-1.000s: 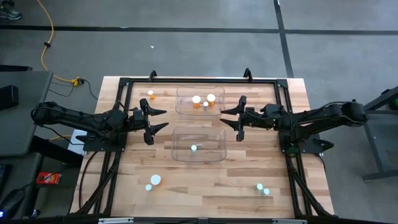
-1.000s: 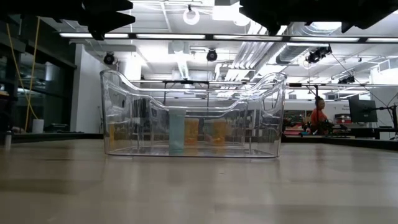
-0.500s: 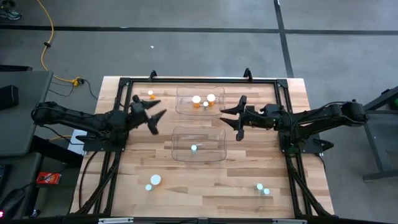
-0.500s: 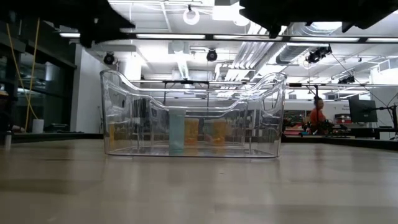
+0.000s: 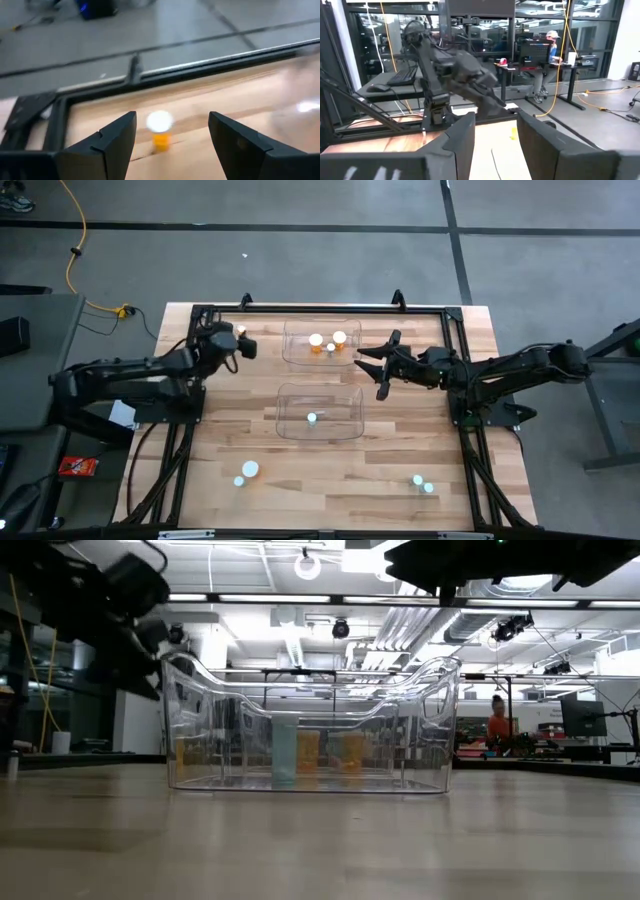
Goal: Pick and place medicine bottles into bin by pill shape (circle, oval)
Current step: Put the orange tablet bottle into the bottom transparent bin
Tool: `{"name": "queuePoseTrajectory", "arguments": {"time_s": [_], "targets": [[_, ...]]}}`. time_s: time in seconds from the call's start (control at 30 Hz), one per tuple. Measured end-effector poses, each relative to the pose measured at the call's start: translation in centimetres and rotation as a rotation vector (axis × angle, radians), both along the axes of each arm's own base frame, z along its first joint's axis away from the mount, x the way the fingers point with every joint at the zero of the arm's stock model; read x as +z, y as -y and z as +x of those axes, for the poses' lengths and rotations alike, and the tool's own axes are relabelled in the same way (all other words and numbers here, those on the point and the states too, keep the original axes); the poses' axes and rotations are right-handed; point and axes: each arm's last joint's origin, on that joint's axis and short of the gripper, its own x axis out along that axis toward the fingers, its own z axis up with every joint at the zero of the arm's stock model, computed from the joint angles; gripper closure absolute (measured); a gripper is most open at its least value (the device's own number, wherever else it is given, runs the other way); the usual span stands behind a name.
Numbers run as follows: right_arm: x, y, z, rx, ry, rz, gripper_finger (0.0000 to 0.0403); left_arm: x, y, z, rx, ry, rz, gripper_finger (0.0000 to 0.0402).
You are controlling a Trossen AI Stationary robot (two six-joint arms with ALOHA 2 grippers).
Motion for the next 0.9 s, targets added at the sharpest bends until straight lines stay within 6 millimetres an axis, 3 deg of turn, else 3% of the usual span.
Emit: {"name": "queuePoseTrajectory", "arguments": {"time_s": [0.4,0.53,0.9], "targets": [[-0.1,0.0,0.0,0.001,-0.002,0.023,0.0265,-3.3,-4.6,0.3,0.102,0.012,-0.071,0.0163],[-0.1,0.0,0.0,0.001,-0.005,0.023,0.0265,-4.4,-5.2,0.2,0.132,-0.004,-0.108,0.0163],[-0.1,0.0,0.0,0.001,-0.005,0.023,0.0265,-4.4,-5.2,0.6,0.13,0.016,-0.087,0.0163]]}}
